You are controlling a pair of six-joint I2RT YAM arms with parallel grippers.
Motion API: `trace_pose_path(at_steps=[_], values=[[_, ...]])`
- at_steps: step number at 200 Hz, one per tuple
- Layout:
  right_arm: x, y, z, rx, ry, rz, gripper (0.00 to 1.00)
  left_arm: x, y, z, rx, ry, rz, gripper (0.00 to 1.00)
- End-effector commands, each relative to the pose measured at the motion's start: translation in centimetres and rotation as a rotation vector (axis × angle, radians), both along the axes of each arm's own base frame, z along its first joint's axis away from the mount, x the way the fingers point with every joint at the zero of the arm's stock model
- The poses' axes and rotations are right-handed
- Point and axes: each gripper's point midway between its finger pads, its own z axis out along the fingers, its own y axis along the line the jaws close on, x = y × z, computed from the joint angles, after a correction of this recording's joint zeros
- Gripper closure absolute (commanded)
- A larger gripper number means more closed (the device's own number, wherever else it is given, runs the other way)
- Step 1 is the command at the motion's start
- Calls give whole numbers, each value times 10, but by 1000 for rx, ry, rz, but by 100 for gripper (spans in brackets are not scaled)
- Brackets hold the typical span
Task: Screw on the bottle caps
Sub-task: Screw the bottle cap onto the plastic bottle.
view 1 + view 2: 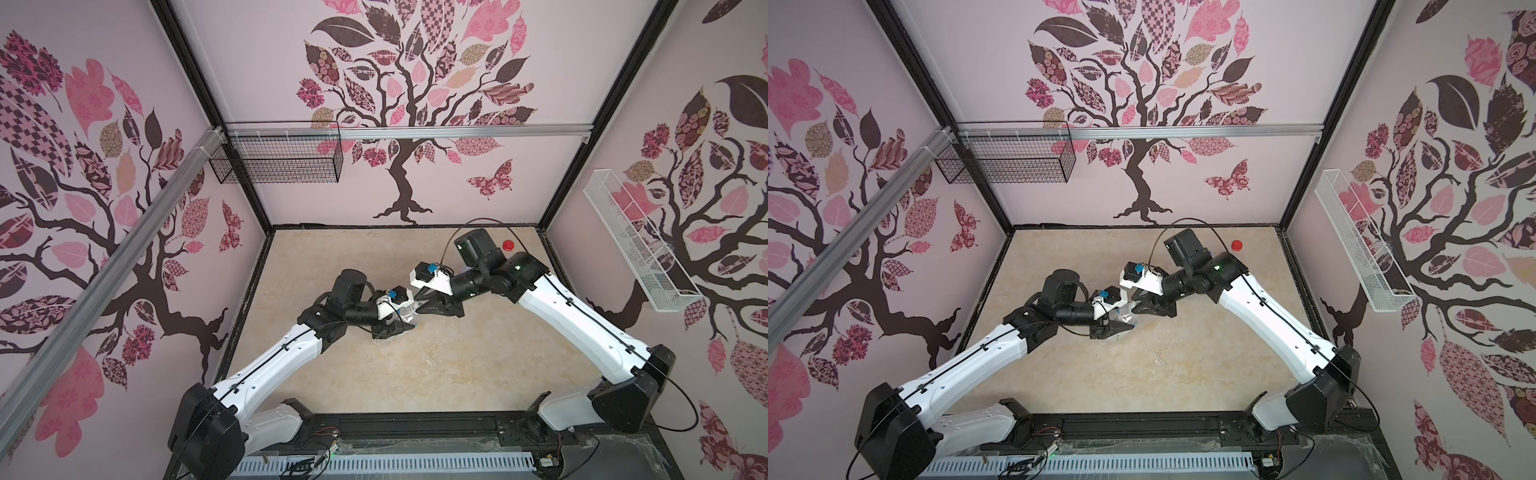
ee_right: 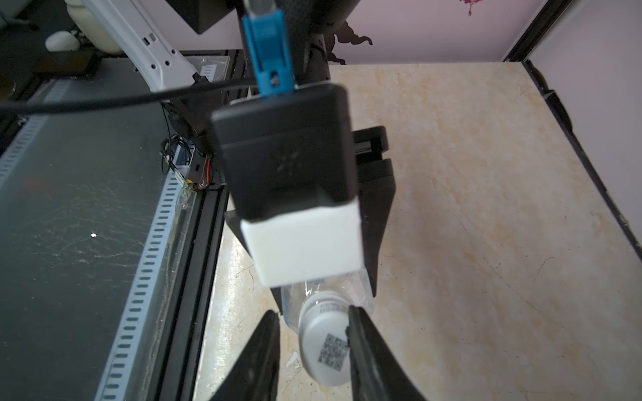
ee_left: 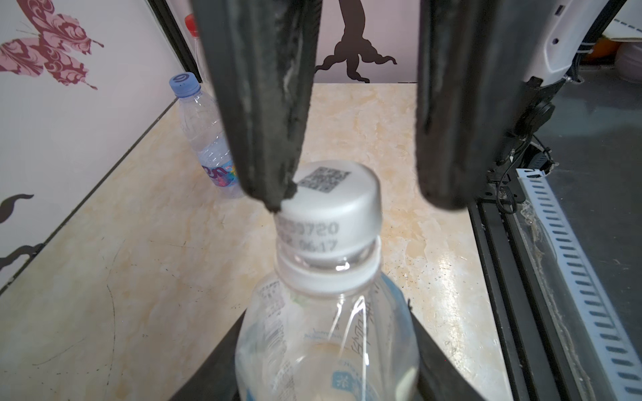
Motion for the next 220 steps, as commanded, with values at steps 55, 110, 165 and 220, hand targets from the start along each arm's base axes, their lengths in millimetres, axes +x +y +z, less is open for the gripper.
trace_pose_path(at_steps=[55, 110, 165, 220], values=[[-8, -14, 15, 21, 50, 5, 40, 0, 2, 20, 0, -162, -39, 63], [-3, -5, 6, 41, 70, 14, 35, -3, -1, 25, -18, -154, -60, 63], [1, -2, -3, 32, 71, 12, 38, -2, -2, 26, -21, -151, -62, 63], [-1, -2, -6, 32, 97, 27, 55, -2, -2, 24, -18, -146, -64, 63]])
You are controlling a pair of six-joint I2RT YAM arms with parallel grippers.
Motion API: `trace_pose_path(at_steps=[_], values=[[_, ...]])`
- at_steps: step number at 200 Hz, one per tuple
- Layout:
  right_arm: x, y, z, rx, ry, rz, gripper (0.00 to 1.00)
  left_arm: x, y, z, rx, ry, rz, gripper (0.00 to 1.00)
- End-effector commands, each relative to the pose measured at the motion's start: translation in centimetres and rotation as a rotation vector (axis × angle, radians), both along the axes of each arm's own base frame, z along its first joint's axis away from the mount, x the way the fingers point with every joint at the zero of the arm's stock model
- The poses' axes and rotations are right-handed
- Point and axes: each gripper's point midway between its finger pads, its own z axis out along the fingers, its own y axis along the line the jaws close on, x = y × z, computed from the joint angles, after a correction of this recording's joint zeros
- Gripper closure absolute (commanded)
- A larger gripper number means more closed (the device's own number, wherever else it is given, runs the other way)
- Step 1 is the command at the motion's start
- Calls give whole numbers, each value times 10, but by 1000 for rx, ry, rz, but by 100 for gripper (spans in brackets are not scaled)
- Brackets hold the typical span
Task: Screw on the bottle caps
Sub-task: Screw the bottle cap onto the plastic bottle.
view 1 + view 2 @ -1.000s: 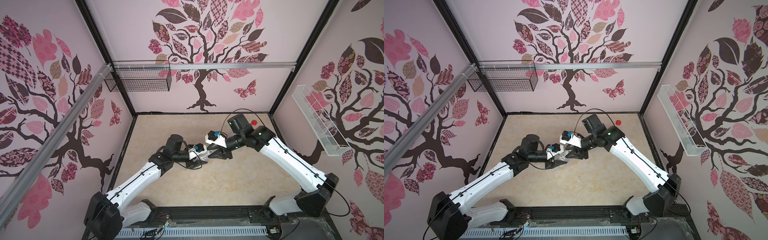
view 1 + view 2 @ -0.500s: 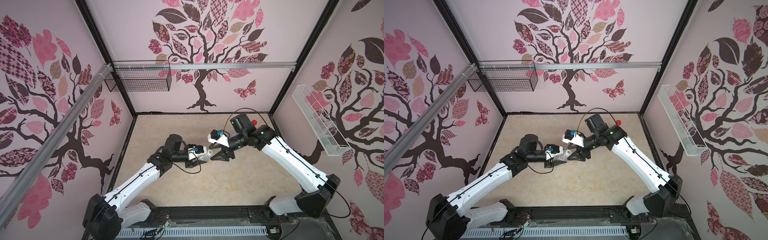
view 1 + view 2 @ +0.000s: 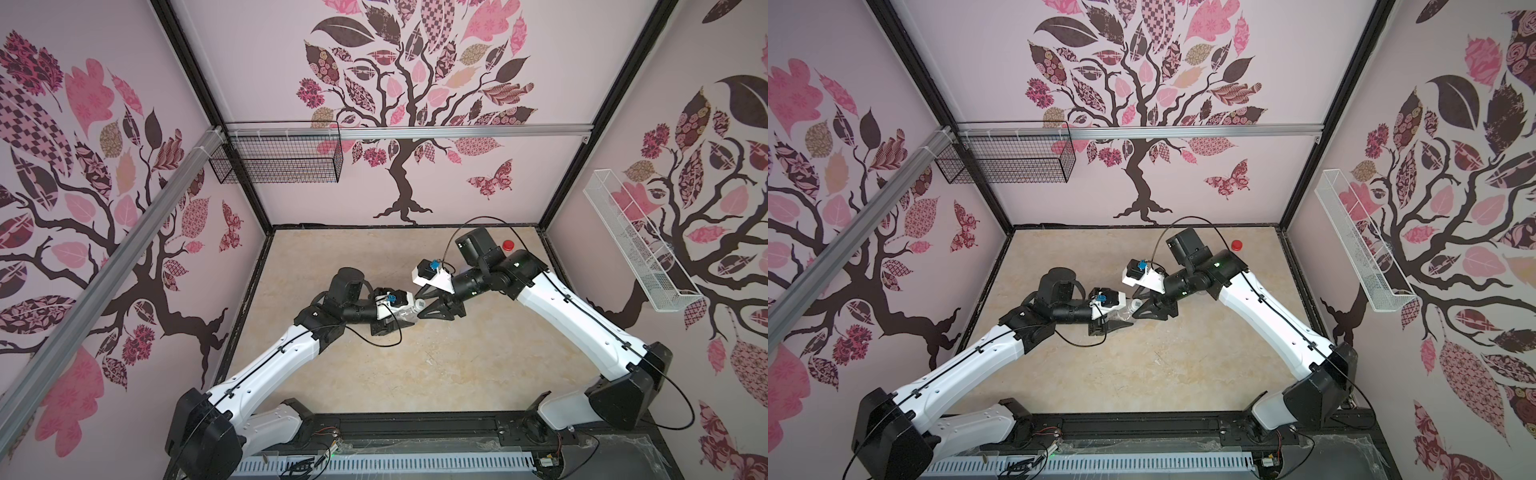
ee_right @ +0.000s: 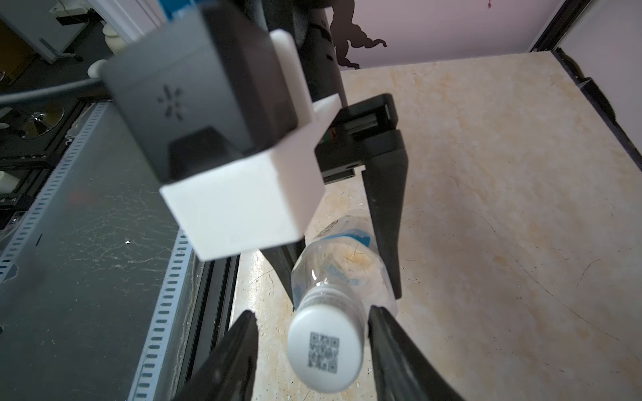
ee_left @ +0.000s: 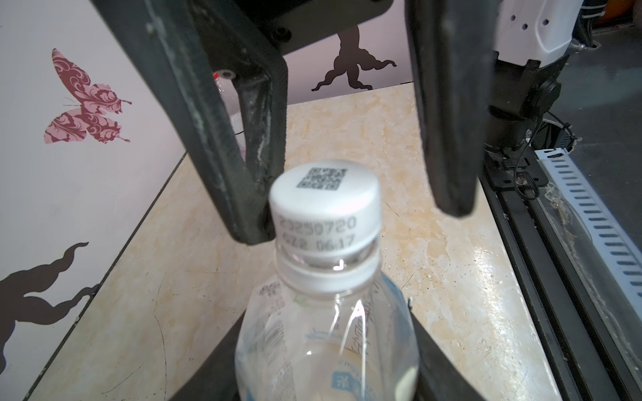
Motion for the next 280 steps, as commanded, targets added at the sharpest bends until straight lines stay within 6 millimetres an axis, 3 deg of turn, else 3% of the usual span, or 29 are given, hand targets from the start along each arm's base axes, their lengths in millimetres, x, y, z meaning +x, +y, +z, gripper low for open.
trace_pose_path(at_steps=[1, 45, 112, 190, 234, 248, 280], values=[[-4, 3, -1, 14, 15, 25, 55, -1, -3, 11, -18, -19, -18, 63], [-7, 2, 6, 24, 1, 43, 66, -3, -3, 4, -9, 19, -27, 63], [-5, -6, 3, -28, -47, 43, 66, -9, -11, 1, -36, 136, -62, 63], [-5, -14, -18, -145, -98, 27, 65, -2, -13, 12, -55, 164, -36, 64], [-9, -12, -15, -147, -112, 37, 65, 6, -10, 4, -31, 161, 12, 65], [-9, -11, -15, -167, -135, 30, 70, 10, -10, 6, -35, 163, 41, 65], [-6, -6, -1, -107, -128, -24, 73, 16, -7, 4, -27, 150, 77, 65]])
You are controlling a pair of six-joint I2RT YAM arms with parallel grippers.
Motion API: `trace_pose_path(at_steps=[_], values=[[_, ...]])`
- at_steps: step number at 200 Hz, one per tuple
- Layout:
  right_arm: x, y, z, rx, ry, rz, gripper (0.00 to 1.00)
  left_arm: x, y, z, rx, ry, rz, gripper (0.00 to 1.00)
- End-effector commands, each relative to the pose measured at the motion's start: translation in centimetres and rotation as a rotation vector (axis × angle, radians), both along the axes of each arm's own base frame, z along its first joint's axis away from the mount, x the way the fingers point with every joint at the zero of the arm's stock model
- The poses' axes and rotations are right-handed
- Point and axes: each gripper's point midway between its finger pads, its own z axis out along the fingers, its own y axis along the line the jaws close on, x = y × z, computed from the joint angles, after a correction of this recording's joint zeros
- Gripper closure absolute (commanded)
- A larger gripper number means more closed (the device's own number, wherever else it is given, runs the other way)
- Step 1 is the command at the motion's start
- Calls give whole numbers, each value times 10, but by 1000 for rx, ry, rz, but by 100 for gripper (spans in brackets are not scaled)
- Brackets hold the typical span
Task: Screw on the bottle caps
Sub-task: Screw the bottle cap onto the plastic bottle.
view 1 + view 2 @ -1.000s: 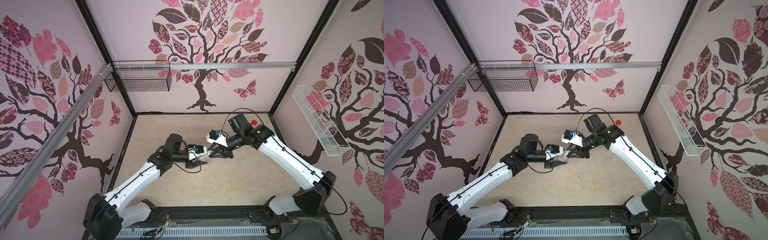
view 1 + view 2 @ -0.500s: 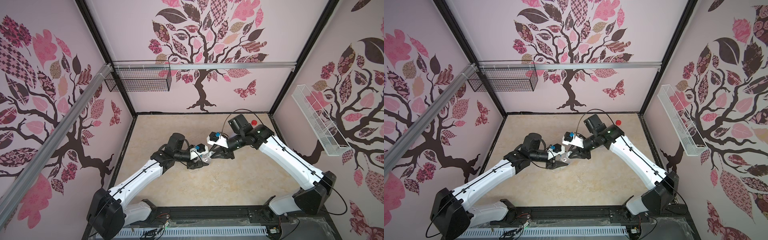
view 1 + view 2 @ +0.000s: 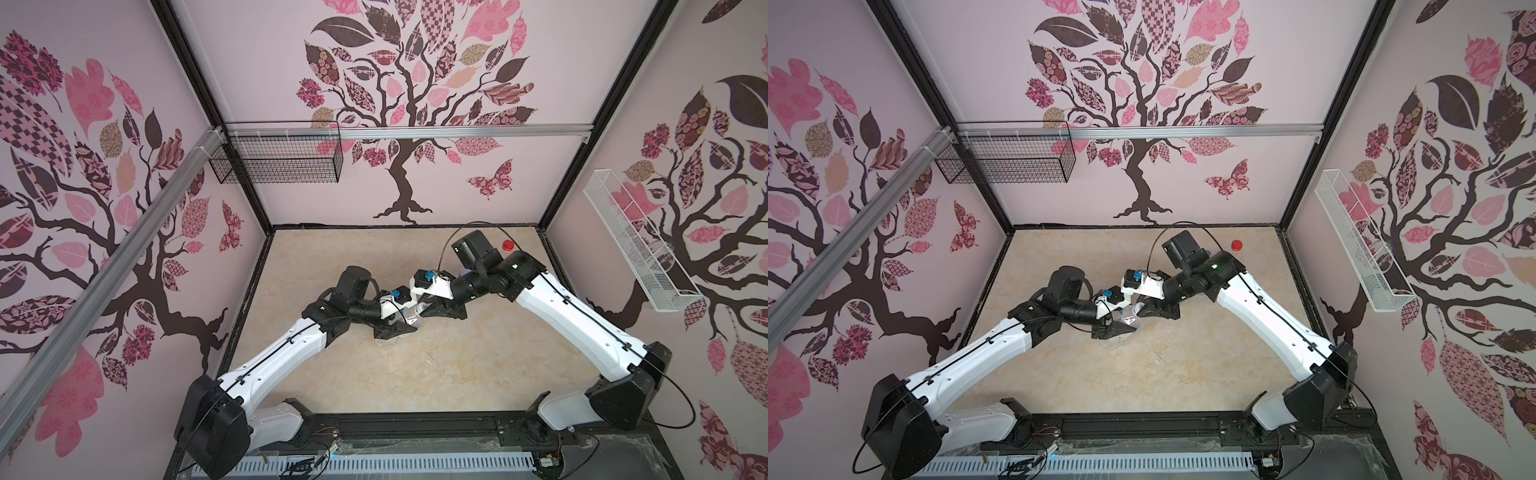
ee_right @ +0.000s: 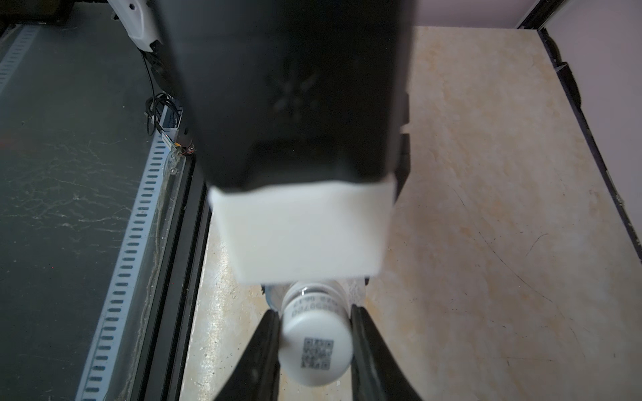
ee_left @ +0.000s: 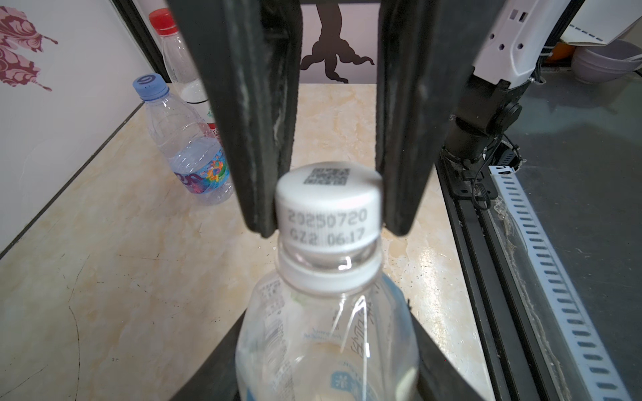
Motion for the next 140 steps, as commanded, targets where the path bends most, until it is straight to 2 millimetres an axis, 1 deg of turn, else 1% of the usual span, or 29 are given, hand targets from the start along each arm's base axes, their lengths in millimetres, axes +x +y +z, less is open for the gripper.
trace_pose_path(at_steps=[1, 17, 46, 71, 107, 140], values=[[-9, 1, 16, 31, 3, -26, 73, 21, 0, 22, -33, -49, 90, 65], [-6, 3, 18, 35, 28, -55, 73, 26, 3, 23, -26, -61, 130, 65], [-1, 4, 10, 13, 79, -111, 74, 34, 5, 31, -45, -79, 184, 65], [13, 4, 3, -17, 99, -222, 73, 42, 8, 36, -52, -108, 231, 66], [25, 2, -20, -127, 123, -342, 74, 51, 9, 52, -65, -165, 277, 66], [53, -1, -38, -197, 124, -564, 74, 54, 7, 67, -89, -202, 308, 66]])
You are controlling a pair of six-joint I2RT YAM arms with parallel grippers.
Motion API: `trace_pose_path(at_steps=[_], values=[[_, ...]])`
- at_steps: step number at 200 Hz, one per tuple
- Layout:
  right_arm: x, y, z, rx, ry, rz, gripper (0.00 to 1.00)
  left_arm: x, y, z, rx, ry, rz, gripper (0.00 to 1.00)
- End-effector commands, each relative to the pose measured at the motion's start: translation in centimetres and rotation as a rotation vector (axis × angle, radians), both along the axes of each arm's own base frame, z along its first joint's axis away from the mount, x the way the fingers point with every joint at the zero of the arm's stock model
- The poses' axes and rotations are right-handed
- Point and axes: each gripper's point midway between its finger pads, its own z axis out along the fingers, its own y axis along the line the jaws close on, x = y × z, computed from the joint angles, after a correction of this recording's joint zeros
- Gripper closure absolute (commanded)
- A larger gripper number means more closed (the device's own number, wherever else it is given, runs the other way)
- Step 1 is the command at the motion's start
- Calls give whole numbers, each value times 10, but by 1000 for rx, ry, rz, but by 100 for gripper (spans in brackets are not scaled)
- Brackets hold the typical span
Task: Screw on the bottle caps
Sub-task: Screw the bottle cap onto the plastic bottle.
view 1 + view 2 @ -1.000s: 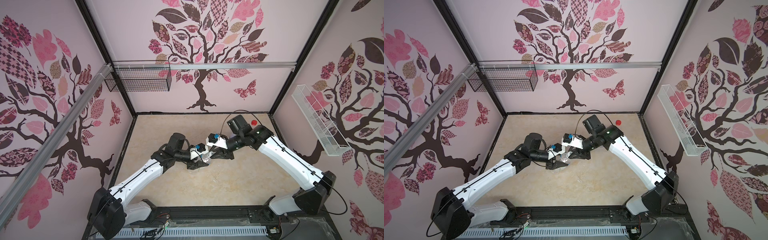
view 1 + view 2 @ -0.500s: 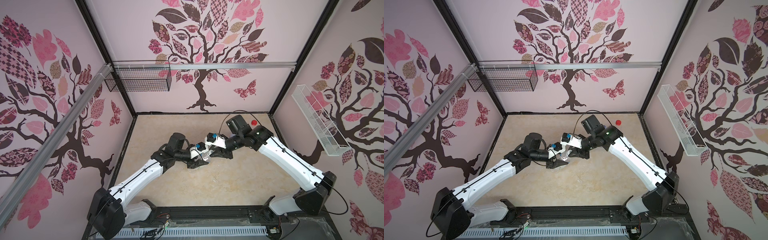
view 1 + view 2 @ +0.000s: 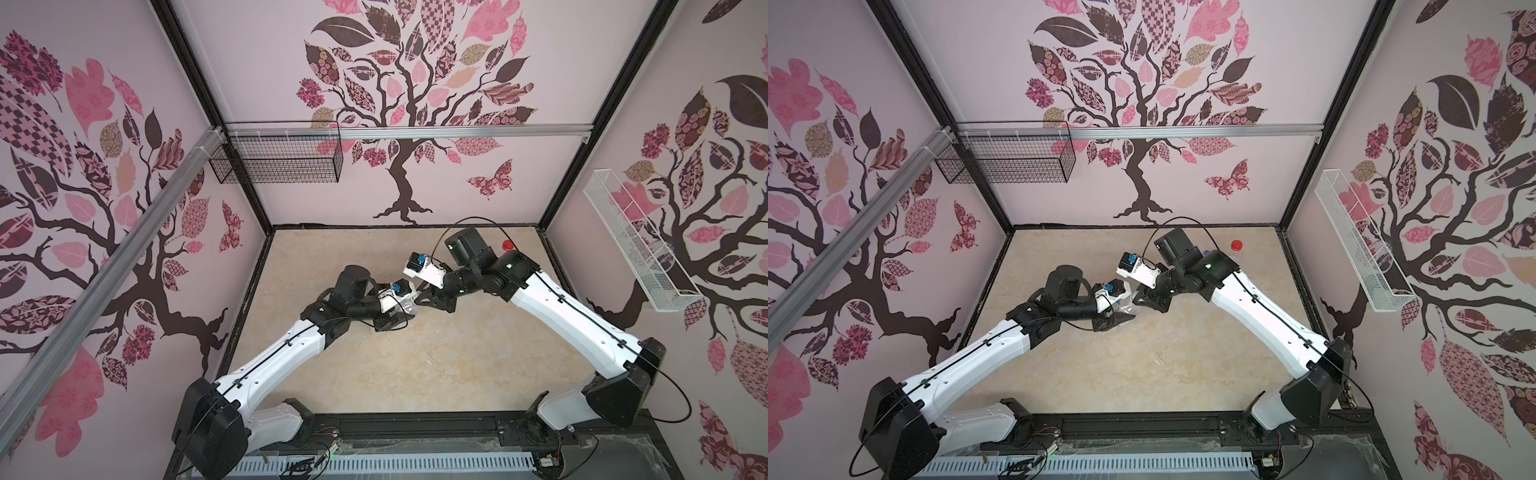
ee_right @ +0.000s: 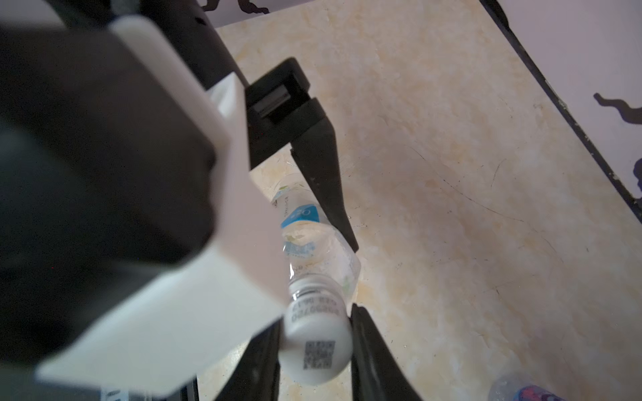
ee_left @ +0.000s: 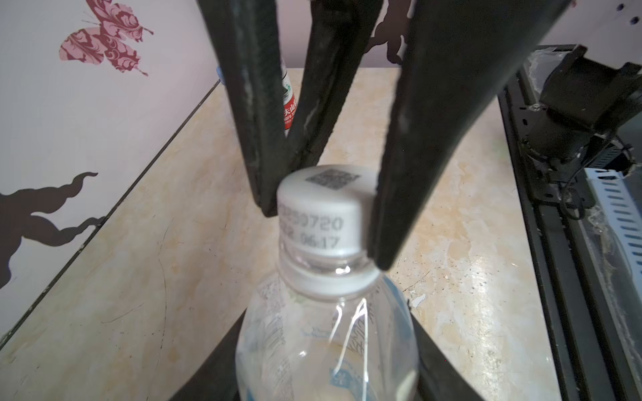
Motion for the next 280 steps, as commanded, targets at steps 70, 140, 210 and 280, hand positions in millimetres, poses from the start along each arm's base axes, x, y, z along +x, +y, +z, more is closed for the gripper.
trace_pose_path(at_steps=[70, 140, 210, 280], values=[[41, 3, -20, 57, 275, -598, 77, 24, -4, 65, -156, -234, 152, 66], [48, -14, 15, 145, 217, -716, 62, 27, 5, 13, -12, -183, 167, 67], [23, -34, 60, 260, 95, -414, 20, 18, 12, -6, -28, -69, 90, 67], [-28, -39, 40, 216, -199, 233, 23, -29, -11, 9, -71, 56, -257, 65]])
